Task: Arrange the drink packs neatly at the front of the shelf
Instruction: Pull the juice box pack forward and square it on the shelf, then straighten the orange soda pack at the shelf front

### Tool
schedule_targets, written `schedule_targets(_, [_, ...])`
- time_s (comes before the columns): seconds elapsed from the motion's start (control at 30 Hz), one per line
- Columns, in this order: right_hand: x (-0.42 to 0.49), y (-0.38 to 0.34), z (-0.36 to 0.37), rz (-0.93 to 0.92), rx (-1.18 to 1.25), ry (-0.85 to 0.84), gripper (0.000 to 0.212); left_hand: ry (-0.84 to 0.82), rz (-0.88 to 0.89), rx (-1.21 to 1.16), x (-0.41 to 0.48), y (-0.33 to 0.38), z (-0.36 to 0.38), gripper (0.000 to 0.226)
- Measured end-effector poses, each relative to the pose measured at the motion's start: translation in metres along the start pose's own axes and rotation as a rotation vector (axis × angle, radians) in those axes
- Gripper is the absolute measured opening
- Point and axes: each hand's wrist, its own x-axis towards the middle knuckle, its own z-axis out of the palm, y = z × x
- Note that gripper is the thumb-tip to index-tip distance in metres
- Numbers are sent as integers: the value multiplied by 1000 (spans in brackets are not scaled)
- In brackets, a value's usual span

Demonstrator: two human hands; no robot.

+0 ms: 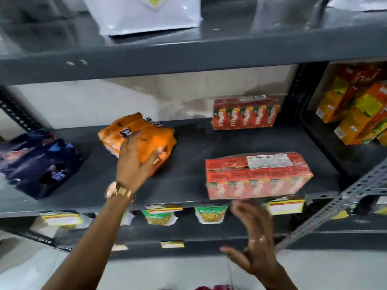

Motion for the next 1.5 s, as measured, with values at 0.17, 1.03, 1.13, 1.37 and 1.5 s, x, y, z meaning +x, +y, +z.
schedule_targets(0.17, [75,-81,111,316,241,-369,44,-202,-286,344,103,-59,-33,65])
schedule_targets(1.03, [125,-72,253,708,428,26,137,-528,-440,58,106,-141,-86,57])
schedule_targets(1.13, [126,-86,256,799,320,74,136,-625,-509,-279,113,-112,-92,78])
schedule_targets(1.37, [99,-112,257,728,568,339,40,-664,-485,-854,102,-119,-90,94])
schedule_targets(1.5, [128,-55,228,982,340,289,109,-236,-430,-728,84,-135,-89,72])
